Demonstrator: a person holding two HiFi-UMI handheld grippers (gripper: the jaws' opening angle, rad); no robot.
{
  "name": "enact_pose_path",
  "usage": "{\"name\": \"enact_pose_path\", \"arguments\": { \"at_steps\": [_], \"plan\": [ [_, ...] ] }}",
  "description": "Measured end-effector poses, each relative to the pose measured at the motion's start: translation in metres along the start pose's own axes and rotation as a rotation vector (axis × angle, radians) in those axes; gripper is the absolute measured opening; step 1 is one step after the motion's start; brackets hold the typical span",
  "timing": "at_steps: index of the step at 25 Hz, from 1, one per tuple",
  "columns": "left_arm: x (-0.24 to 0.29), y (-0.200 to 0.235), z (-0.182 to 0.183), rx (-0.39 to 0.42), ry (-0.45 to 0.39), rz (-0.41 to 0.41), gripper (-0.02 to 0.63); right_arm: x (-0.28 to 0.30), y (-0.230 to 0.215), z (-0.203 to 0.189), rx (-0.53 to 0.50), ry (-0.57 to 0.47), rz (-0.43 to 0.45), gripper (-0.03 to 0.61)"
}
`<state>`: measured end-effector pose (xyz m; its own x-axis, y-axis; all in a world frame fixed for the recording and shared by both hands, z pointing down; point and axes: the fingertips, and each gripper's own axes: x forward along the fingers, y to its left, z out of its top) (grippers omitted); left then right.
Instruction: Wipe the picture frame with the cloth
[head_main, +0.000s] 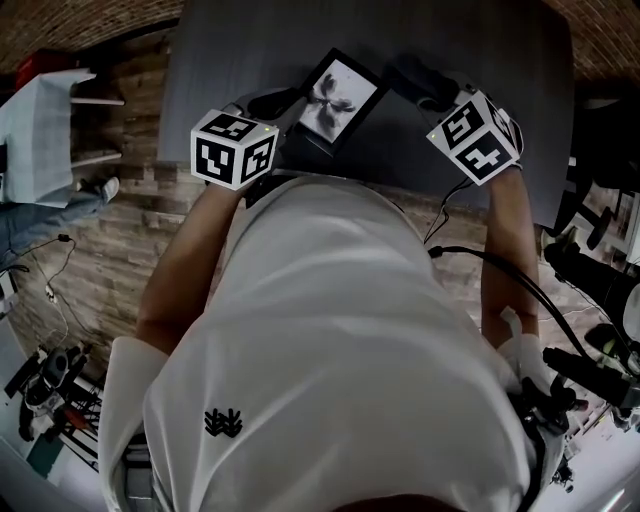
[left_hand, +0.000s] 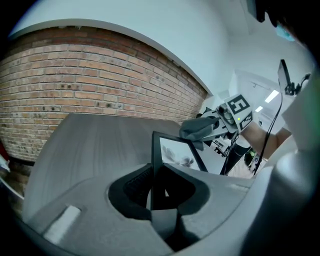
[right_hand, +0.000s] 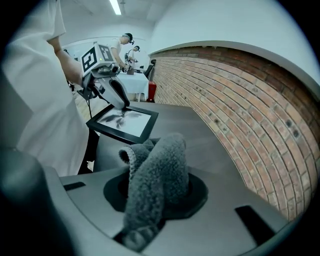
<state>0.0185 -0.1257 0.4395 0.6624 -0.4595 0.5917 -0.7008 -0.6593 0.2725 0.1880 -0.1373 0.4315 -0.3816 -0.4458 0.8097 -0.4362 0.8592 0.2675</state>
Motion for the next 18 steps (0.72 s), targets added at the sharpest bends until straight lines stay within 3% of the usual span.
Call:
{"name": "enact_pose_path", "arguments": {
  "at_steps": [7,18],
  "plan": [
    [-0.006,0.017,0.000,-0.105,-0.019,0.023,0.074,-0.003,-0.001,0.003,0.029,-0.022,-0.012,0.091],
    [-0.005,0.022,-0.008,-0.249,-0.041,0.048,0.074,-0.003,0.040,0.023,-0.033,-0.070,0.067,0.091]
  ]
}}
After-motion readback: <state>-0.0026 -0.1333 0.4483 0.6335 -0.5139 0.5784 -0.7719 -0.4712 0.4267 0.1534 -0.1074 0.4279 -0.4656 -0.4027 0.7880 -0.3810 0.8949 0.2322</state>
